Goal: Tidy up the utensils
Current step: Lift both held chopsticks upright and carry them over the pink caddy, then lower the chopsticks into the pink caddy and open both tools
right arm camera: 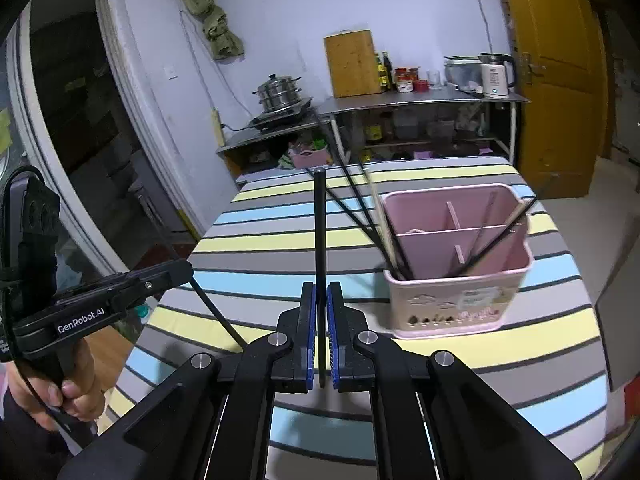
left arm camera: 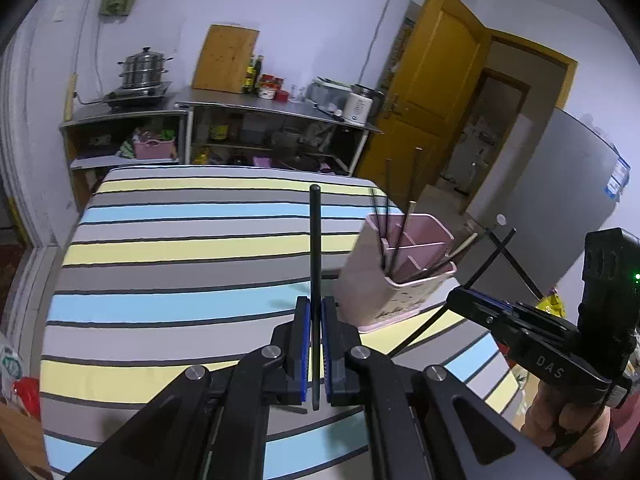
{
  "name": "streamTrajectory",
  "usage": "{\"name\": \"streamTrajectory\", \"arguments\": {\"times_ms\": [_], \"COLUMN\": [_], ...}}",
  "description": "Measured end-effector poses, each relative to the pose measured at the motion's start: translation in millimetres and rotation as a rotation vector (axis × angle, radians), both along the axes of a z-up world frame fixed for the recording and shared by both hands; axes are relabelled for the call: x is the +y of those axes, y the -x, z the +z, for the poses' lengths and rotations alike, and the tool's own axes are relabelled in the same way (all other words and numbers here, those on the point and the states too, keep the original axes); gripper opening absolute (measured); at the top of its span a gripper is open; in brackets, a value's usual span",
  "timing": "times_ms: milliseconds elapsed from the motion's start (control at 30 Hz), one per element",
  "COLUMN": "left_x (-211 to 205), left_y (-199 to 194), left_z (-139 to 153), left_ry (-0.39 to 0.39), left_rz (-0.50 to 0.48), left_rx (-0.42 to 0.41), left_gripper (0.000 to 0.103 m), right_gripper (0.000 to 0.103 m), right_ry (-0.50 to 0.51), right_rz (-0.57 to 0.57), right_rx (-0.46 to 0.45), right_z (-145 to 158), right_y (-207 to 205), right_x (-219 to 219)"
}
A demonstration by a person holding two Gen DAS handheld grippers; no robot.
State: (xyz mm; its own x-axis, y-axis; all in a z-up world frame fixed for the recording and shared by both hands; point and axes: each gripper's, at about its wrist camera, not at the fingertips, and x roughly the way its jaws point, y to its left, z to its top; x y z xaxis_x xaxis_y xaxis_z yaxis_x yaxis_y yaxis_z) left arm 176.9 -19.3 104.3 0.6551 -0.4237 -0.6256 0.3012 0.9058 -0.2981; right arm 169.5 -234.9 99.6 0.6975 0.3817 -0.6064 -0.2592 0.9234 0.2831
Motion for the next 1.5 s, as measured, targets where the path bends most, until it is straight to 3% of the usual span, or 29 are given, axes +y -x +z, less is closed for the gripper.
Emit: {"name": "streamTrajectory", "arguments": {"times_ms": [500,1033,1233,1500], "left_x": [-71.3,-104.1,-113.4,-126.7], "left_y": [-20.0,-64.0,-83.0,-99.0], "left_z": [34.7,93.9,91.2,66.5], "left_ry": [0.034,0.061,0.047,0.015], "left_rz": [-0.127,-0.148,-0.137,-0.134], "left_rx": [-0.046,-0.152,-0.164,-0.138], "left_gripper": [0.005,0.005,0.005,0.005], "right_gripper": [0.006,0.006,0.006,0.006], "right_ry": [-0.011,-0.018,-0.006,-0.005], "right_rz": [-0.108,-0.169,-0.190,-0.199], "right_rx": [-0.062,-0.171,-0.174,-0.155], "right_z": [30.4,77.8,72.2,53.5], "right_y": [2.4,-23.4,-37.3,-50.9], "right_x": [-52.1,-78.7,-82.2,-81.8]}}
